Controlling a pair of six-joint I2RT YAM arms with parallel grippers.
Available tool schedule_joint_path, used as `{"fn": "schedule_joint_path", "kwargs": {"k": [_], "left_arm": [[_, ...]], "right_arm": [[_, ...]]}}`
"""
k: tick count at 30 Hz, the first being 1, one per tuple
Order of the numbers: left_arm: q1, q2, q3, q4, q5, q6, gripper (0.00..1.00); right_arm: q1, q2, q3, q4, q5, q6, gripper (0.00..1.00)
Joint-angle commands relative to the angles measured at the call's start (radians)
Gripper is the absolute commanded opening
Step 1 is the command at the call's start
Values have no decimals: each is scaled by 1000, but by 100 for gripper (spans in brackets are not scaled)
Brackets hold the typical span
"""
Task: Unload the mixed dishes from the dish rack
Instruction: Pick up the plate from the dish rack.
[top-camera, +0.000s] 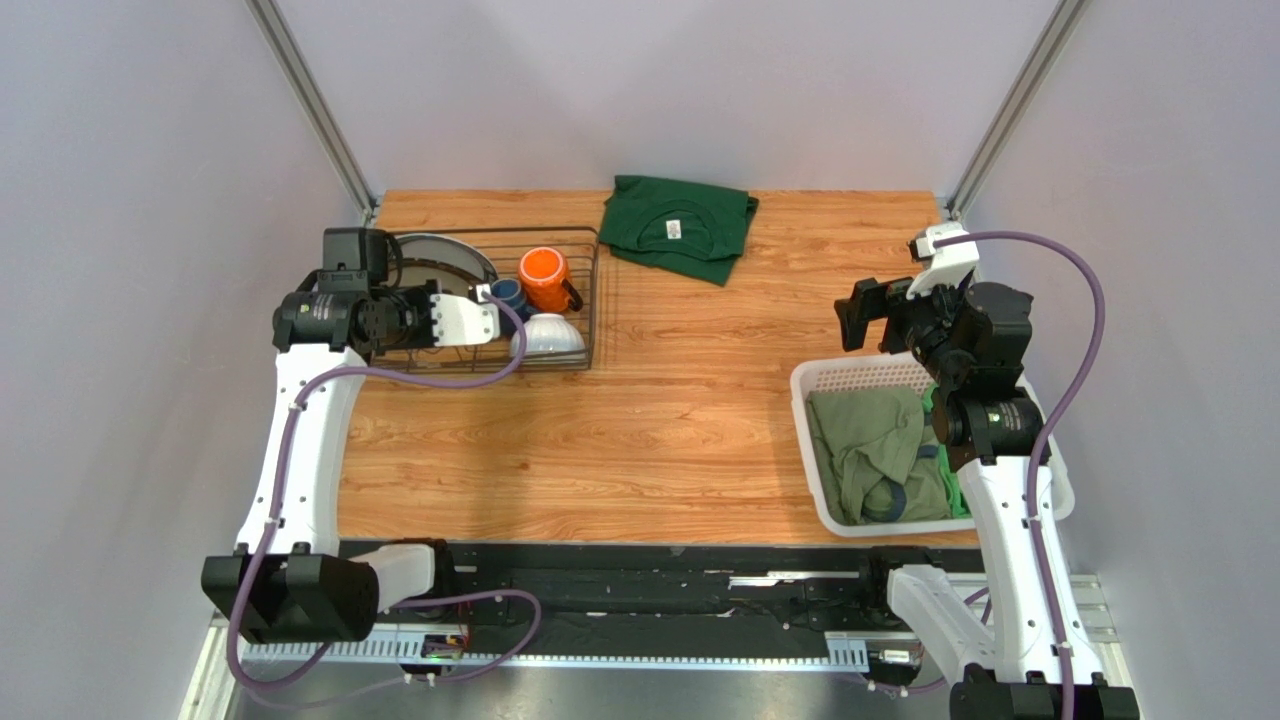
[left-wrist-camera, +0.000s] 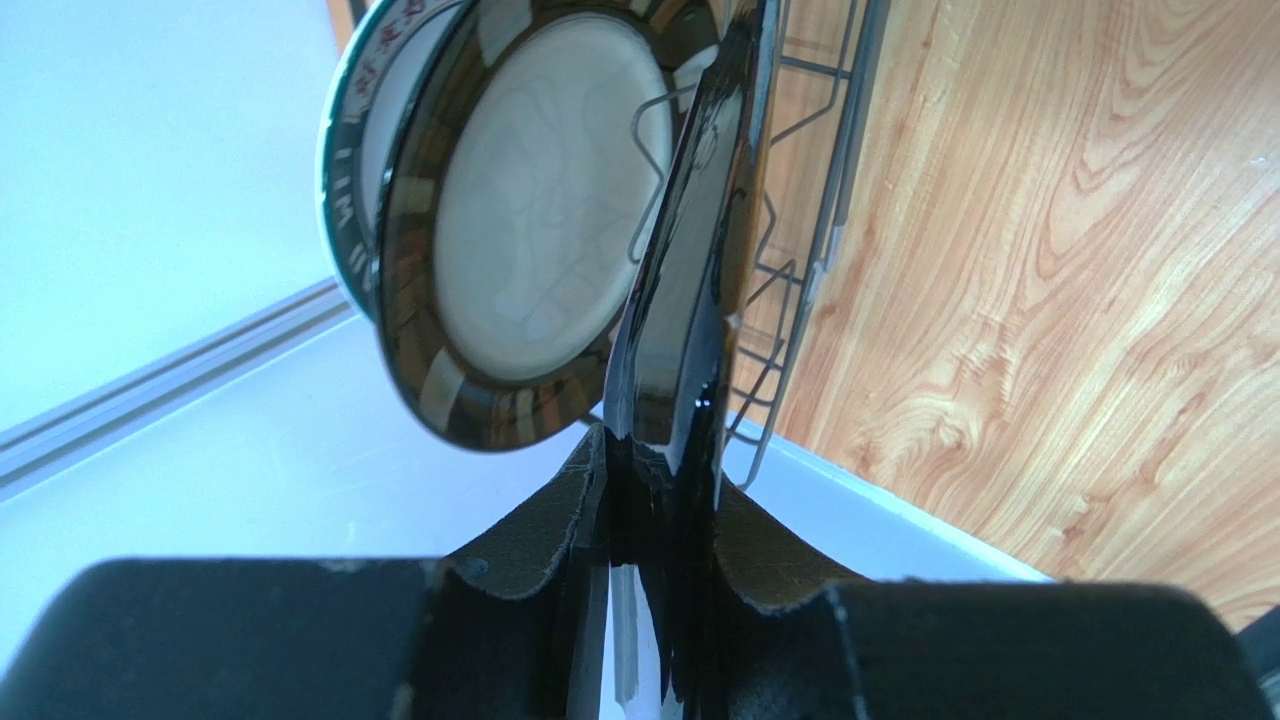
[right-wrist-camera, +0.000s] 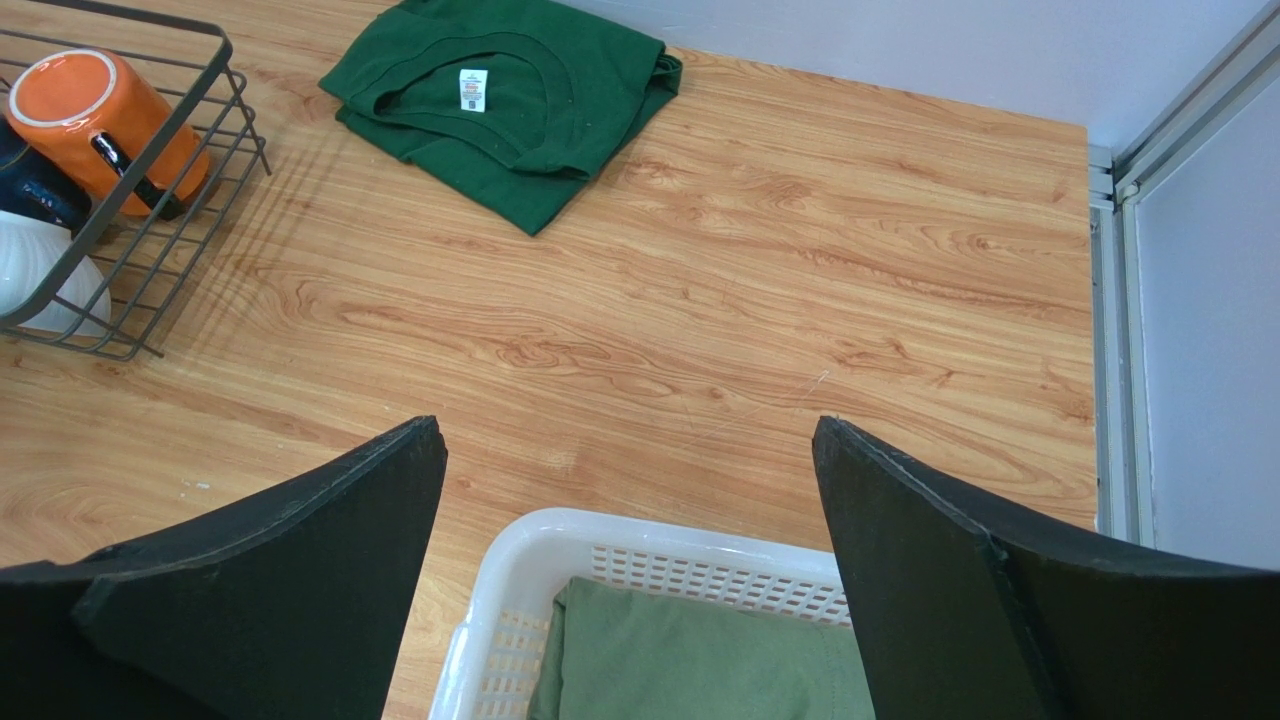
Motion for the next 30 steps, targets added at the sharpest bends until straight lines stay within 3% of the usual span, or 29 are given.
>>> {"fn": "schedule_joint_path", "kwargs": {"k": [1,7,12,23,30], "left_arm": [[7,-96,113,-19,23,33,0],[7,-114,209,-90,63,-15,0],[7,-145,309,-98,178,-157,0],[7,-140,485,-109,471,-685,0],[6,-140,438,-31,768,-1101,0]], "right_arm": [[1,0,10,18,-8,-15,100],[1,2,10,18,-5,-15,99],[1,4,10,18,-5,-13,100],[1,23,7,20,0,-18,100],[1,16,-5,37,0,-18,99]]}}
